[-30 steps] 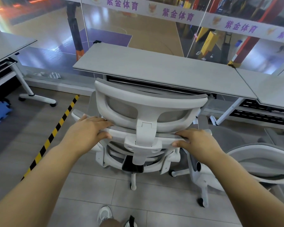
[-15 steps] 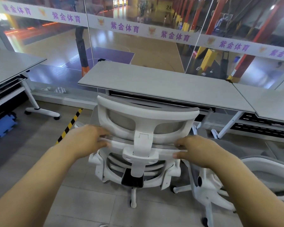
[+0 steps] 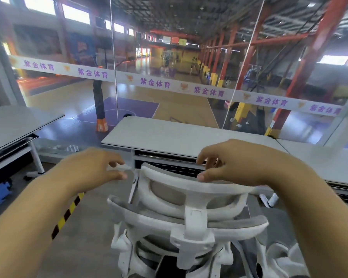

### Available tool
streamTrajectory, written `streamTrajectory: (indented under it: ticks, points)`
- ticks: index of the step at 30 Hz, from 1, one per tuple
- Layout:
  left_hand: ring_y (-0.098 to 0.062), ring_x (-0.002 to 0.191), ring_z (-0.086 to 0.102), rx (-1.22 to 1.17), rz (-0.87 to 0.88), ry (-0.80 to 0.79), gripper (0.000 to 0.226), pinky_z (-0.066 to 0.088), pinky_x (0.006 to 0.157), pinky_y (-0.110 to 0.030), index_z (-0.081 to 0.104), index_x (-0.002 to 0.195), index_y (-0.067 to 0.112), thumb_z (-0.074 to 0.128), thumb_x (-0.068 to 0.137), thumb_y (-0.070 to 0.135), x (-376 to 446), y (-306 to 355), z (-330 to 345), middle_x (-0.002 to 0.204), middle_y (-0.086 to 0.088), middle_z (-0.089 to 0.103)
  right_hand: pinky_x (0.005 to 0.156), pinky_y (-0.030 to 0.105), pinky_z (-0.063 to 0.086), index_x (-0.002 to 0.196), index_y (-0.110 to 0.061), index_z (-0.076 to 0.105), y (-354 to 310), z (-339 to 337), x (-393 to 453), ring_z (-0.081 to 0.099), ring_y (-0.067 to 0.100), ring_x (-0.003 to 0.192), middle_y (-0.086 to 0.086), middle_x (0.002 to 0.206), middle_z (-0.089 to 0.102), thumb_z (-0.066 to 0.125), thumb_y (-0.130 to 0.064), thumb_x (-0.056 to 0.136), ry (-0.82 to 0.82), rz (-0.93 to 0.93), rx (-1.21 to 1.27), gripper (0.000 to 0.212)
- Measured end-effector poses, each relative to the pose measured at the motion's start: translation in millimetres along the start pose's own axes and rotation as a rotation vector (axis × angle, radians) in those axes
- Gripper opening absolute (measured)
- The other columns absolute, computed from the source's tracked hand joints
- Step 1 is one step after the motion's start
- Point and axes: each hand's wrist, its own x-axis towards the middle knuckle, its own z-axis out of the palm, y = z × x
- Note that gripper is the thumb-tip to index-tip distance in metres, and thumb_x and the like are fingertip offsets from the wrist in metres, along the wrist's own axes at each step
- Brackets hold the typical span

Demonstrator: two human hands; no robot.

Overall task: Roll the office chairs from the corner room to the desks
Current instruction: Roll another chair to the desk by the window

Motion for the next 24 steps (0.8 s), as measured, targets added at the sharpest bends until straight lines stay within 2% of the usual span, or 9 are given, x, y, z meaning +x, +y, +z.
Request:
streamTrajectory:
  ticks: [5, 8, 10, 11, 13, 16, 21, 24]
  points:
    - [-0.006, 0.108, 0.053, 0.018, -0.053, 0.05, 0.042, 0.047, 0.095, -0.035, 0.054, 0.119, 0.044, 0.056, 0.08, 0.062, -6.0, -79.2, -26.2, 0.118, 0.021, 0.058, 0.091, 0.032, 0.047, 0.122, -0.036, 0.052, -65.6, -7.2, 74.6, 0.057, 0.008, 0.099, -0.014, 0.111, 0.063, 0.059, -0.059, 0.081, 0.041, -0.07, -0.027, 0.048]
    - [-0.007, 0.101, 0.051, 0.029, -0.088, 0.072, 0.025, 0.047, 0.083, -0.03, 0.054, 0.094, 0.045, 0.054, 0.078, 0.064, -19.0, -139.6, -40.3, 0.113, 0.02, 0.057, 0.09, 0.031, 0.045, 0.124, -0.034, 0.052, -119.1, -1.8, 129.6, 0.055, 0.01, 0.102, -0.011, 0.115, 0.062, 0.058, -0.057, 0.082, 0.035, -0.13, -0.058, 0.048]
    - [-0.008, 0.1, 0.05, 0.056, -0.155, 0.051, 0.024, 0.044, 0.074, -0.025, 0.056, 0.098, 0.042, 0.054, 0.081, 0.06, -35.0, -174.6, -50.2, 0.111, 0.015, 0.056, 0.091, 0.032, 0.043, 0.125, -0.032, 0.051, -159.3, 4.4, 167.1, 0.054, 0.012, 0.105, -0.01, 0.118, 0.061, 0.057, -0.057, 0.084, 0.022, -0.181, -0.093, 0.049]
    - [-0.009, 0.102, 0.052, 0.06, -0.197, 0.045, 0.028, 0.045, 0.075, -0.027, 0.058, 0.103, 0.039, 0.055, 0.082, 0.058, -43.9, -193.6, -54.1, 0.109, 0.014, 0.057, 0.091, 0.032, 0.043, 0.126, -0.032, 0.05, -181.0, 7.9, 185.7, 0.053, 0.014, 0.107, -0.009, 0.119, 0.061, 0.057, -0.057, 0.084, 0.006, -0.21, -0.104, 0.049]
    - [-0.009, 0.092, 0.054, 0.041, -0.265, 0.051, 0.029, 0.047, 0.077, -0.029, 0.06, 0.104, 0.037, 0.057, 0.082, 0.056, -63.3, -230.6, -61.8, 0.097, 0.015, 0.059, 0.091, 0.033, 0.043, 0.127, -0.032, 0.049, -224.9, 15.8, 221.4, 0.053, 0.016, 0.107, -0.007, 0.118, 0.06, 0.056, -0.057, 0.084, -0.029, -0.273, -0.119, 0.05]
    - [-0.007, 0.084, 0.049, -0.003, -0.4, 0.058, 0.017, 0.043, 0.073, -0.027, 0.057, 0.1, 0.05, 0.058, 0.083, 0.053, -98.8, -288.8, -69.5, 0.084, 0.021, 0.051, 0.092, 0.037, 0.046, 0.126, -0.033, 0.048, -290.1, 29.1, 269.0, 0.055, 0.016, 0.105, -0.007, 0.115, 0.059, 0.057, -0.059, 0.083, -0.06, -0.381, -0.127, 0.051]
    - [-0.014, 0.105, 0.056, 0.059, -0.638, 0.02, 0.041, 0.047, 0.082, -0.031, 0.054, 0.117, 0.039, 0.052, 0.083, 0.061, -163.5, -373.1, -70.4, 0.118, 0.009, 0.058, 0.085, 0.038, 0.049, 0.115, -0.029, 0.052, -405.3, 55.8, 330.1, 0.057, 0.017, 0.097, -0.005, 0.112, 0.061, 0.054, -0.058, 0.085, -0.141, -0.599, -0.207, 0.042]
    - [-0.015, 0.106, 0.056, 0.021, -0.808, 0.038, 0.045, 0.045, 0.078, -0.029, 0.052, 0.12, 0.039, 0.053, 0.081, 0.063, -208.0, -415.0, -67.0, 0.12, 0.009, 0.058, 0.078, 0.032, 0.045, 0.111, -0.03, 0.051, -478.8, 70.6, 356.7, 0.057, 0.017, 0.099, -0.004, 0.117, 0.059, 0.055, -0.055, 0.086, -0.189, -0.761, -0.23, 0.036]
